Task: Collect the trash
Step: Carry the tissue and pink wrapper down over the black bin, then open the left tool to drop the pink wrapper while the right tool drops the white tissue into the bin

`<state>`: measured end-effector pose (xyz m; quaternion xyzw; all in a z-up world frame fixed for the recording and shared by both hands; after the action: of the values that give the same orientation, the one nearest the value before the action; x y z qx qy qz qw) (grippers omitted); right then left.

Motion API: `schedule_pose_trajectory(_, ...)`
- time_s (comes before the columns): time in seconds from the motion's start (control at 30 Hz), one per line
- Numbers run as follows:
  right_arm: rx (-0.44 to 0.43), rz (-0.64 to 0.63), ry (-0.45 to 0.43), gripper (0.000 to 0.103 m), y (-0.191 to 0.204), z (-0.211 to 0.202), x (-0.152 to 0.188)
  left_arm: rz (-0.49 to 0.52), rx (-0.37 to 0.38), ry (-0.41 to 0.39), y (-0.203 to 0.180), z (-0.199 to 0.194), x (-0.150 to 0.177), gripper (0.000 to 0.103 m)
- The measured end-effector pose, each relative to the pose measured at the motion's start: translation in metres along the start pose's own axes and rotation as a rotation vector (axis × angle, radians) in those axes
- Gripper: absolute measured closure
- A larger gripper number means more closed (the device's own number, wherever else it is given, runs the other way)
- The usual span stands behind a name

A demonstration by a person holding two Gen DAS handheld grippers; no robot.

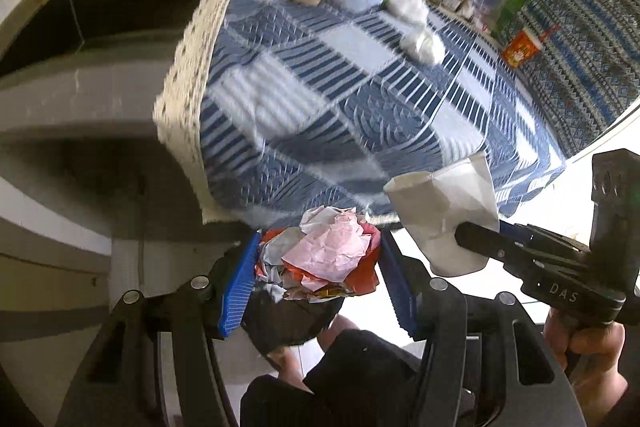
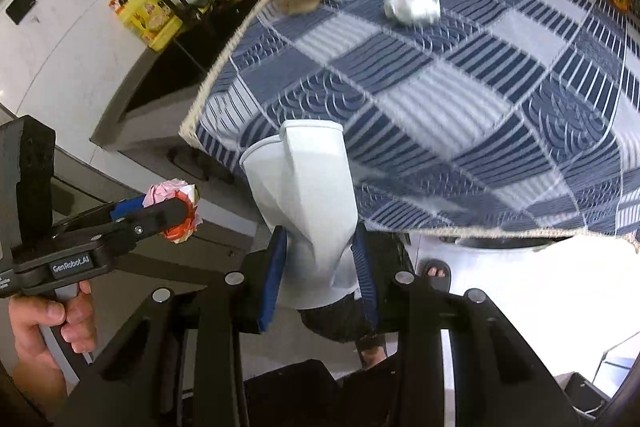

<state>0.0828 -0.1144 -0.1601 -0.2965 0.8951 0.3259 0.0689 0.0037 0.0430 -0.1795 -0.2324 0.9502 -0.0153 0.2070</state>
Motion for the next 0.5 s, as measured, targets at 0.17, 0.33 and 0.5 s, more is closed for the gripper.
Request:
schedule_pose_trajectory(0.17, 0.0, 0.034, 0.058, 0.068, -0.013, 0.022, 0.014, -0.016, -0.008, 0.069, 0.006, 0.024, 0.018, 0.046)
schedule_pose_trajectory(0.33, -0.009, 0.056, 0.125, 0.068, -0.025, 0.046, 0.025, -0.051, -0.01, 0.138, 0.014, 0.05, 0.037, 0.046)
schedule_pose_trajectory(0.5, -0.006, 0.078, 0.192, 0.068, -0.038, 0.074, 0.038, -0.08, -0.008, 0.207, 0.02, 0.078, 0.056, 0.046)
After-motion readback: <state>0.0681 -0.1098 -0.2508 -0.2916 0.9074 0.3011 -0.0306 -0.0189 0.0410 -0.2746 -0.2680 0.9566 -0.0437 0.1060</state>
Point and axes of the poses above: each gripper's, at about its wrist camera, not at the fingertips, and z roughly the way its jaws point, y to its left, x to its underside, the point moved 2 cm from there along z, roughly the way its jaws point, and after that the axes turned 12 degrees about -x, right-handed, at the moved point
